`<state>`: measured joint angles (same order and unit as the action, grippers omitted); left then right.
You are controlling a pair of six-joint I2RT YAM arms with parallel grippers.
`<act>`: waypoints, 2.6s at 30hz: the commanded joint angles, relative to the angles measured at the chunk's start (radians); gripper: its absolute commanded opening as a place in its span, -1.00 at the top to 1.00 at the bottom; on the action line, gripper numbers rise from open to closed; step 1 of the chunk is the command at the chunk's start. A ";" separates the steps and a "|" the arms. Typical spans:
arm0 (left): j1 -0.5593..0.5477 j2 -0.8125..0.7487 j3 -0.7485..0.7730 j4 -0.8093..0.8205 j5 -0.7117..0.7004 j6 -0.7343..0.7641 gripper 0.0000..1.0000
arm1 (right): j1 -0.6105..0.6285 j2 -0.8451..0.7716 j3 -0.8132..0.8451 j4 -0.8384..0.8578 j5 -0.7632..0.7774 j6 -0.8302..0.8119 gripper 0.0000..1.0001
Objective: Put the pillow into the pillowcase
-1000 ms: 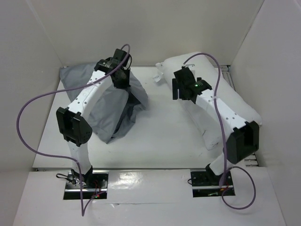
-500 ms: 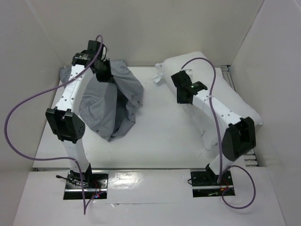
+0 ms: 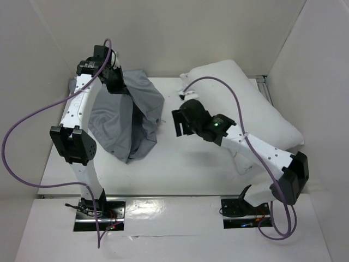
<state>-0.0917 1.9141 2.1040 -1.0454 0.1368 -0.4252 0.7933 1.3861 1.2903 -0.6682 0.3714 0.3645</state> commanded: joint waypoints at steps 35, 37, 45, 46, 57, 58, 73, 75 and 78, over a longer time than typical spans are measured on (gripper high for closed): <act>-0.065 -0.061 -0.098 0.088 0.052 0.006 1.00 | 0.021 0.175 0.012 -0.077 0.113 0.234 1.00; -0.089 -0.061 -0.098 0.088 0.072 0.019 1.00 | 0.021 0.211 0.024 -0.134 0.173 0.269 1.00; -0.157 -0.052 -0.070 0.079 0.037 0.023 1.00 | 0.012 0.163 0.243 -0.185 0.253 0.142 -0.77; -0.157 -0.043 -0.070 0.079 0.026 0.023 1.00 | -0.032 0.163 0.263 -0.185 0.253 0.107 -0.85; -0.157 -0.023 -0.029 0.070 0.027 -0.044 1.00 | -0.453 0.675 0.601 -0.138 0.311 -0.053 -0.98; -0.157 -0.023 -0.029 0.070 0.027 -0.044 1.00 | -0.489 0.726 0.682 -0.152 0.298 -0.053 -0.98; -0.039 0.043 0.046 0.061 0.006 -0.064 1.00 | -0.451 0.265 0.362 0.012 -0.039 0.005 1.00; -0.026 0.074 0.079 0.061 0.018 -0.064 1.00 | -0.422 0.170 0.234 0.012 -0.038 0.036 1.00; -0.014 0.108 0.099 0.061 0.018 -0.073 1.00 | -0.352 -0.013 0.057 0.033 -0.055 0.124 1.00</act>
<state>-0.1101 1.9835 2.1578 -0.9916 0.1436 -0.4793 0.3698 1.5391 1.4654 -0.7067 0.3592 0.3817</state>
